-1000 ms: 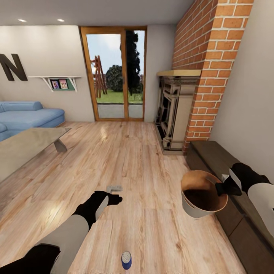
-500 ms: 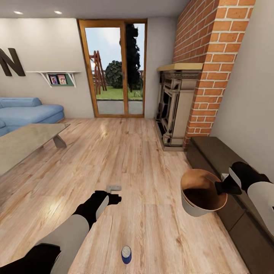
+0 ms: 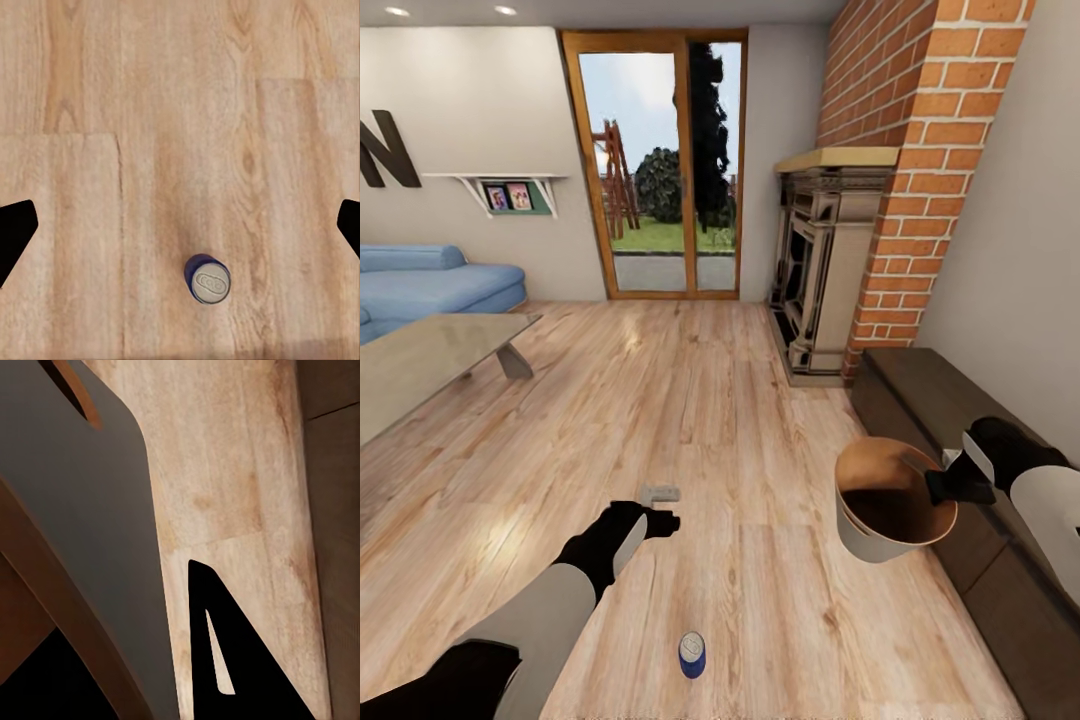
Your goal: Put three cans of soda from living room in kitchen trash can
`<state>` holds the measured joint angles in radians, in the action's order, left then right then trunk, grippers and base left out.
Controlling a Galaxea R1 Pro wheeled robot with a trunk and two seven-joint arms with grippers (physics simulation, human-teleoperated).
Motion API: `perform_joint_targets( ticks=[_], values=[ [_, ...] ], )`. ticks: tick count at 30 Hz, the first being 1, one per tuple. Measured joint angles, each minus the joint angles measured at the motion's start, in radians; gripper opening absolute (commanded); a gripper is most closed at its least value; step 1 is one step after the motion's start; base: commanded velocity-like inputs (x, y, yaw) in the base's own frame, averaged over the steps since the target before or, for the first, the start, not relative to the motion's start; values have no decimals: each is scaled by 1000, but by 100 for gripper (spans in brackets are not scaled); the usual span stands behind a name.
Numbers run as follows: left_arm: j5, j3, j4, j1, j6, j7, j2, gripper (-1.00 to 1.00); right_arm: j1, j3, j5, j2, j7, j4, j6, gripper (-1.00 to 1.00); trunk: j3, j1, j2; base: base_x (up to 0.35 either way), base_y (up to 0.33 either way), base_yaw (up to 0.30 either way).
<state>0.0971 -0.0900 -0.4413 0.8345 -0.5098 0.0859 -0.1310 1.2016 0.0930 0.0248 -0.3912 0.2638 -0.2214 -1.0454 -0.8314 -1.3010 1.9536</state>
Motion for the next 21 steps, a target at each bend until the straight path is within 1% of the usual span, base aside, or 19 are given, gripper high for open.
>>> perform_joint_targets(
  ticks=[6, 7, 8, 12, 15, 21],
  values=[
    [-1, 0, 0, 0, 0, 4, -2, 100, 3, -1, -4, -1, 0, 3, 0, -100, -28, -23, 42, 0, 0, 0],
    [-1, 0, 0, 0, 0, 12, -2, 100, 3, 0, -2, -2, 0, 4, 0, -100, -33, -27, 49, 0, 0, 0],
    [-1, 0, 0, 0, 0, 45, -5, 100, 3, 0, -1, -3, 0, 4, 0, -100, -37, -31, 56, 0, 0, 0],
    [-1, 0, 1, 0, 0, 70, -6, 100, 3, 1, -1, -1, 0, 4, 0, -100, -56, -46, 84, 0, 0, 0],
    [0, -1, 1, 0, 0, 76, -7, 100, 4, -2, -7, -2, 0, 4, 0, -100, -70, -58, 105, 0, 0, 0],
    [0, -1, 1, 0, 2, 81, -9, 100, 13, 0, 2, -3, 0, 5, 0, -100, -98, -81, 147, 0, 0, 0]
  ],
)
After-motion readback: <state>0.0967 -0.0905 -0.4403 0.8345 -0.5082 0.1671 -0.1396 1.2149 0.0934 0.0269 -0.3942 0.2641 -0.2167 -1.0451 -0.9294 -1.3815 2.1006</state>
